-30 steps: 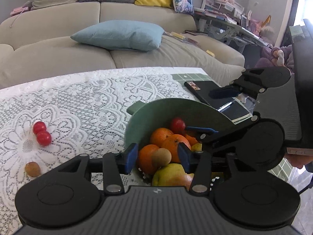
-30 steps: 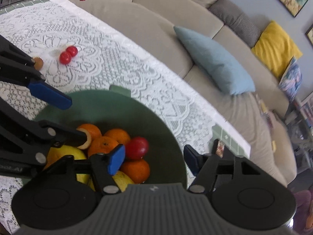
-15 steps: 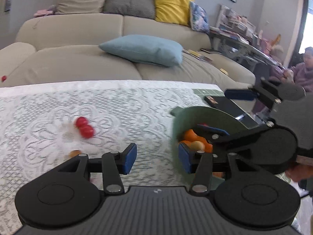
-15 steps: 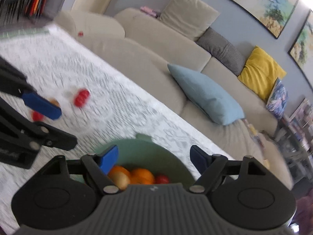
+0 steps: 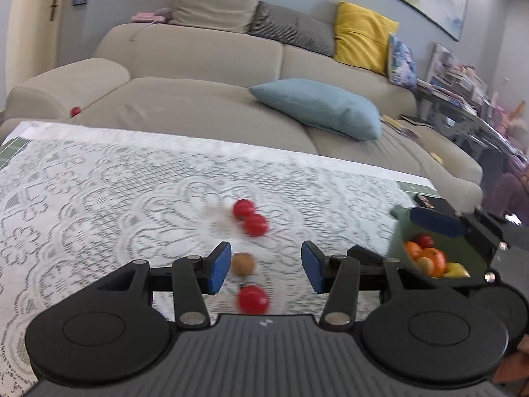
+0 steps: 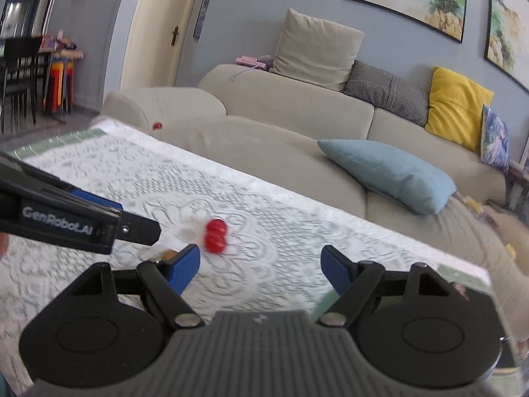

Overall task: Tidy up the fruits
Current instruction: 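Open both tools and withdraw them toward the remaining tomatoes and brown fruit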

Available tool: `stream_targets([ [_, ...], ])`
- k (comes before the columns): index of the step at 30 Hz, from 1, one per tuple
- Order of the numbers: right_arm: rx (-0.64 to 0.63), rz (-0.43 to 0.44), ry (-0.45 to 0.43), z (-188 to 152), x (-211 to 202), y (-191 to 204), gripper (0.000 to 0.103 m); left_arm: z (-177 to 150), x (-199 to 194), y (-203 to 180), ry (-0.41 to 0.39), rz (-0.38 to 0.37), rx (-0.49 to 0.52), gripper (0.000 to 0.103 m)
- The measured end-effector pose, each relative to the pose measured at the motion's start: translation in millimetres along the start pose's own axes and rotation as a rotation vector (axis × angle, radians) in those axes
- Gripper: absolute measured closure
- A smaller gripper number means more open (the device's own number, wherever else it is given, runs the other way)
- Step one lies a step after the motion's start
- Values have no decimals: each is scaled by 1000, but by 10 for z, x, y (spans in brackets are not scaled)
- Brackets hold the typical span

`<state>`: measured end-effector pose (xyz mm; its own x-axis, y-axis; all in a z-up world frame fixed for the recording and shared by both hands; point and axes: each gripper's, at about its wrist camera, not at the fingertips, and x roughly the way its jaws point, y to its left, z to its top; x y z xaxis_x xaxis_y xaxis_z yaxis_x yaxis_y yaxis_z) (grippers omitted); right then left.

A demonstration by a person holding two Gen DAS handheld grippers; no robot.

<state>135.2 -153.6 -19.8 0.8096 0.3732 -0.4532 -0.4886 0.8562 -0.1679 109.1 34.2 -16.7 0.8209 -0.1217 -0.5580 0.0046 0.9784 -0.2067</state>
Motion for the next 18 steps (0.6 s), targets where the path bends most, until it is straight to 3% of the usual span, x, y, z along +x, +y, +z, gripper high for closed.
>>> stream_targets([
  [6, 12, 29, 22, -140, 184, 249, 28, -111, 99, 152, 6, 6, -5, 45],
  [18, 74, 91, 100, -314, 455, 243, 52, -302, 319, 295, 33, -49, 3, 49],
])
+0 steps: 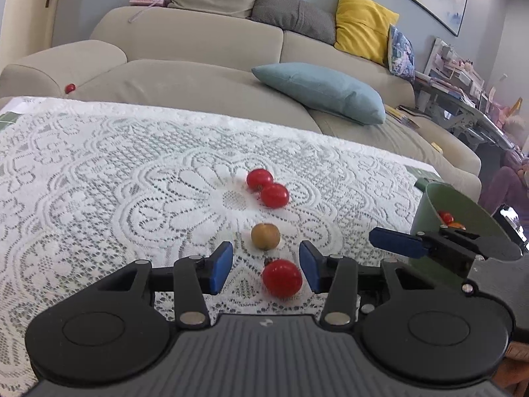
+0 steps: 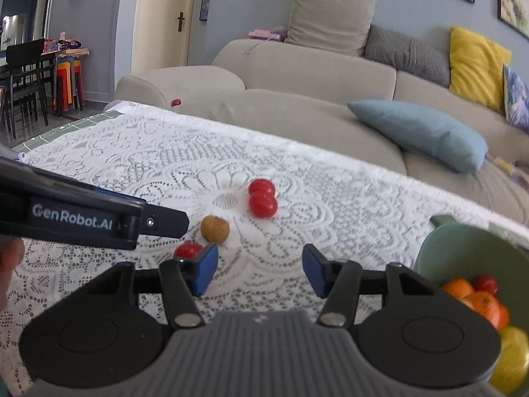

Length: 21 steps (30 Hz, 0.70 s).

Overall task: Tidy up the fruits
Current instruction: 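Open both tools and withdraw them toward the remaining tomatoes and brown fruit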

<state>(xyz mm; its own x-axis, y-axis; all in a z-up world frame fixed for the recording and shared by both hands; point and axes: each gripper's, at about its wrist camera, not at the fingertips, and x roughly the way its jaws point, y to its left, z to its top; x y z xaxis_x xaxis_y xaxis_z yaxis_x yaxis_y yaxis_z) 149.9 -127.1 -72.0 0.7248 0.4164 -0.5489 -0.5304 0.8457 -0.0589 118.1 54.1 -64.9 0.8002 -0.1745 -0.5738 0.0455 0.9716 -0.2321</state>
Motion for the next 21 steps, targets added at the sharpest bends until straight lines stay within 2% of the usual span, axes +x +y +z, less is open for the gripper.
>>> stream_targets([
  [2, 10, 8, 13, -18, 36, -13, 56, -34, 43, -4, 10, -7, 7, 50],
  [17, 1, -62, 82, -142, 134, -83, 59, -131, 241, -81, 48, -56, 53, 52],
  [21, -10, -65, 90, -162, 150, -77, 59, -142, 309, -116, 50, -37, 70, 59],
])
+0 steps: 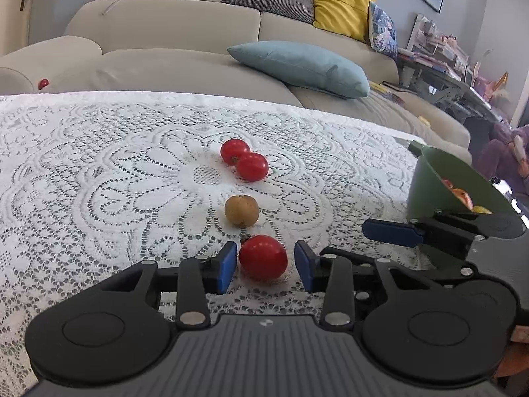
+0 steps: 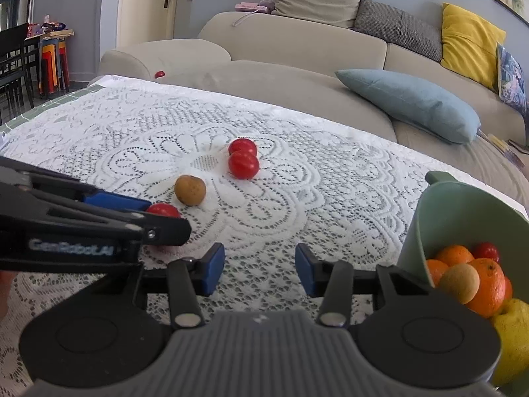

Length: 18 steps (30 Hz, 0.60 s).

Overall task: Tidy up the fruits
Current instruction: 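Grasp a red tomato with the left tool while the right tool grasps the brown fruit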

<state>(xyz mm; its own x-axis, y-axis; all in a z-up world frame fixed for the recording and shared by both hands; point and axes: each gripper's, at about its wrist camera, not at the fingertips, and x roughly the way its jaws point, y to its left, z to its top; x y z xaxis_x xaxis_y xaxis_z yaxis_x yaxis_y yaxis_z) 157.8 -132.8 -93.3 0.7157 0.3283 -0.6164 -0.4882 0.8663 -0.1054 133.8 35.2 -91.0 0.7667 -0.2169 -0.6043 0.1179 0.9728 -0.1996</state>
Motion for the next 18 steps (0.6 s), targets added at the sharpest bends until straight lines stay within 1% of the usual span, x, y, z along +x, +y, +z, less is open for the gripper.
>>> stream_targets([
  [3, -5, 1, 8, -12, 22, 4, 59, -12, 25, -29, 2, 19, 16, 63],
  [6, -6, 2, 5, -18, 26, 5, 59, -17, 17, -35, -2, 17, 21, 67],
  [13, 0, 17, -17, 2, 9, 19, 59, -11, -44, 29, -17, 43, 4, 68],
  [18, 21, 78, -31, 85, 45, 73, 59, 15, -126, 168, -39, 87, -36, 68],
])
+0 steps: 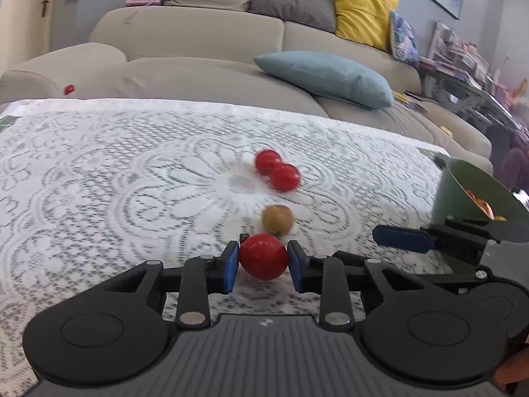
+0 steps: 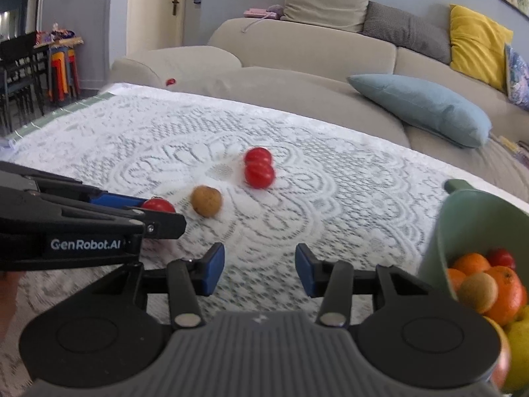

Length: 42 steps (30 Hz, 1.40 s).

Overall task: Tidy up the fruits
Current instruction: 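Grasp a red tomato with the left tool while the right tool grasps the brown fruit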

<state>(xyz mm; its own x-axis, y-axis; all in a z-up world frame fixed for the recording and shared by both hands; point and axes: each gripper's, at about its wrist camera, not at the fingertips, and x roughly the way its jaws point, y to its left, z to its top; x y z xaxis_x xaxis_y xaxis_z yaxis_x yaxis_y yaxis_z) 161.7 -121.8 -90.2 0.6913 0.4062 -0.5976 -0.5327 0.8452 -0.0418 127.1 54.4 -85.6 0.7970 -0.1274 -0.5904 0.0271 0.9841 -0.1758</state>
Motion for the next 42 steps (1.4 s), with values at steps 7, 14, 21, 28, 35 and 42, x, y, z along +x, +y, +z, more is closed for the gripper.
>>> stream_targets([
  [7, -17, 100, -27, 134, 72, 156, 59, 73, -34, 170, -16, 59, -61, 68],
  [14, -17, 106, -12, 259, 289, 229, 63, 109, -25, 323, -29, 102, -112, 68],
  [21, 1, 103, 22, 307, 498, 248, 70, 125, 21, 406, -21, 115, -143, 68],
  [28, 7, 99, 23, 283, 521, 217, 79, 112, 50, 409, -8, 113, -145, 68],
  [35, 4, 87, 16, 266, 426, 211, 79, 98, 47, 388, -3, 105, -137, 68],
  [42, -14, 59, 2, 217, 200, 153, 79, 92, 36, 322, 7, 91, -124, 68],
])
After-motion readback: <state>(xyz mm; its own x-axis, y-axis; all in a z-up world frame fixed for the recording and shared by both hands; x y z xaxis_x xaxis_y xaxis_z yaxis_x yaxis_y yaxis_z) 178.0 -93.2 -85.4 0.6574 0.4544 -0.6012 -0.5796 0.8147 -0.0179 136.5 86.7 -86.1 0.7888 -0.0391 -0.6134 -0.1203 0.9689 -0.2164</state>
